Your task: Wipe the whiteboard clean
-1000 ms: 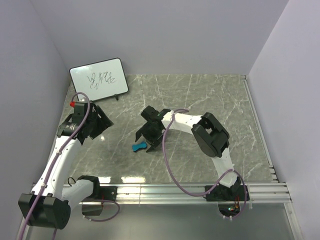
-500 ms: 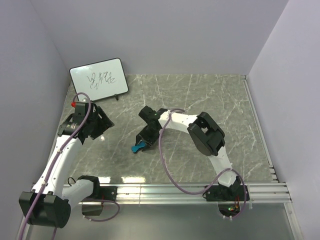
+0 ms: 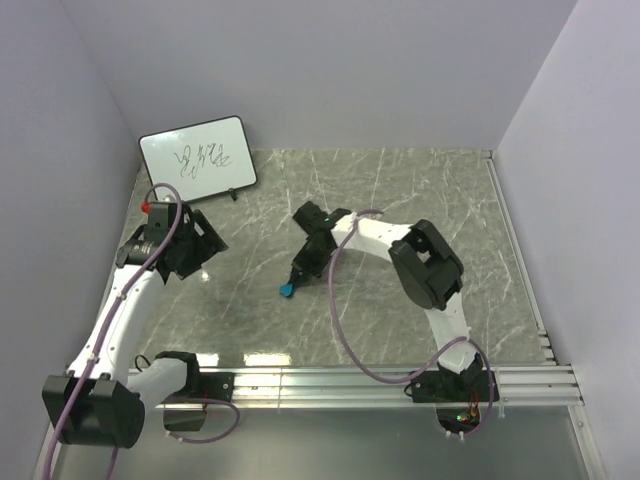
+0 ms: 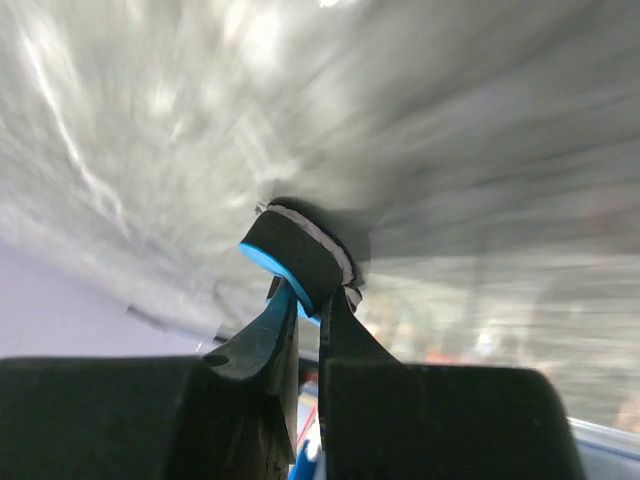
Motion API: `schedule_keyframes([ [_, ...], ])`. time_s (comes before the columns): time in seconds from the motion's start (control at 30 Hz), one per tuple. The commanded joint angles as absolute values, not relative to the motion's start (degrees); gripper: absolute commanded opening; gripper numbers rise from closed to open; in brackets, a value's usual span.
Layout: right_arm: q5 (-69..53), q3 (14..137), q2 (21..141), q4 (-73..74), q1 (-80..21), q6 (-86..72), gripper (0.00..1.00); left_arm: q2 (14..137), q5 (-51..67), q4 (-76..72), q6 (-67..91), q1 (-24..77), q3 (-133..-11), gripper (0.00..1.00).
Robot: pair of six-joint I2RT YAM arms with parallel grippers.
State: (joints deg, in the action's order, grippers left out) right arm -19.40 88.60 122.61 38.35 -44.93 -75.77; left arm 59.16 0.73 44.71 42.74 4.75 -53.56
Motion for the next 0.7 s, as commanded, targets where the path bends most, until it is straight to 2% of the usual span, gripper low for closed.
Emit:
schedule_keyframes([
  [0.0,-11.6,83.5,115.6,39.6,-40.4,-66.8,0.0,61.3,3.2,41.0,38.9,1.2,-53.5,0.84],
  [0.33,-12.0,67.7,95.1,38.8,-35.4,-54.1,0.0,72.2,9.0,29.6,35.2,-15.0,-57.3,0.83],
  [0.57,-11.3,64.2,85.4,41.0,-33.2,-46.1,0.0,80.1,14.7,11.5,32.2,-17.3,-60.6,0.85],
  [0.67,-12.1,63.0,83.0,41.4,-32.9,-43.8,0.0,83.4,16.8,3.0,33.1,-19.5,-60.7,0.82],
])
